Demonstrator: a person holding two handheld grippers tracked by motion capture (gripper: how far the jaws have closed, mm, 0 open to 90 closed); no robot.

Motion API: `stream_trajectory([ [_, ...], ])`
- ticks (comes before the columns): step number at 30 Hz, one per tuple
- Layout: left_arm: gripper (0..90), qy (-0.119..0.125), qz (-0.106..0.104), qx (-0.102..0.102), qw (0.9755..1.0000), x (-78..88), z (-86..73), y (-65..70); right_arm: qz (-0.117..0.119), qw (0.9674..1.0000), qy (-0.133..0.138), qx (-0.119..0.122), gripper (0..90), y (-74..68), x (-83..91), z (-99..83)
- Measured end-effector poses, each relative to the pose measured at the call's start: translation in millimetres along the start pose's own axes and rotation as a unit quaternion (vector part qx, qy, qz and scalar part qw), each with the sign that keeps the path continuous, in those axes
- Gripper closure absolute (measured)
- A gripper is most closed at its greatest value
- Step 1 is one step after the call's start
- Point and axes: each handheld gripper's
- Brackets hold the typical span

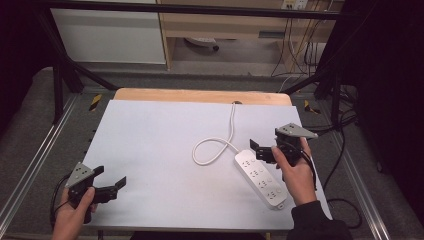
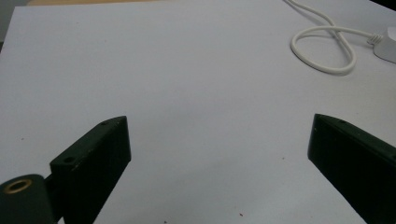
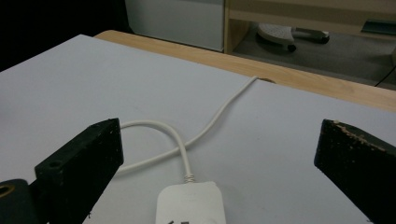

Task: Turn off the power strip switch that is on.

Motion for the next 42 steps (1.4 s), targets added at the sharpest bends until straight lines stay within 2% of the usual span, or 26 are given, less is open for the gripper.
stream_trajectory([
  [3, 5.7, 0.000, 0.001, 0.000, 1.0000, 0.3, 0.1, -0.2, -0.003, 1.0000, 0.003, -0.004, 2.0, 6.5, 6.3, -1.5],
  [7, 5.7, 0.001, 0.001, 0.000, 1.0000, 0.3, 0.1, -0.3, -0.020, 0.9998, 0.005, -0.005, 1.9, 15.4, 12.7, -7.5],
  [20, 5.7, 0.001, 0.001, 0.000, 1.0000, 0.6, 0.1, -0.3, -0.042, 0.9985, 0.009, -0.035, 2.2, 40.1, 24.3, -36.6],
  [35, 5.7, -0.001, 0.002, 0.000, 1.0000, 0.8, 0.1, -0.8, -0.071, 0.9952, -0.001, -0.067, 3.7, 67.1, 29.0, -71.4],
  [42, 5.7, 0.000, 0.002, 0.000, 1.0000, 0.7, 0.1, -0.7, -0.072, 0.9946, 0.001, -0.075, 4.4, 75.7, 28.1, -82.9],
])
Point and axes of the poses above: each handheld gripper's, and its own axes: x roughly backward along the jaws, z roughly out of its top, y roughly to its right, and after that the axes turned 2 degrees about -x, right-handed
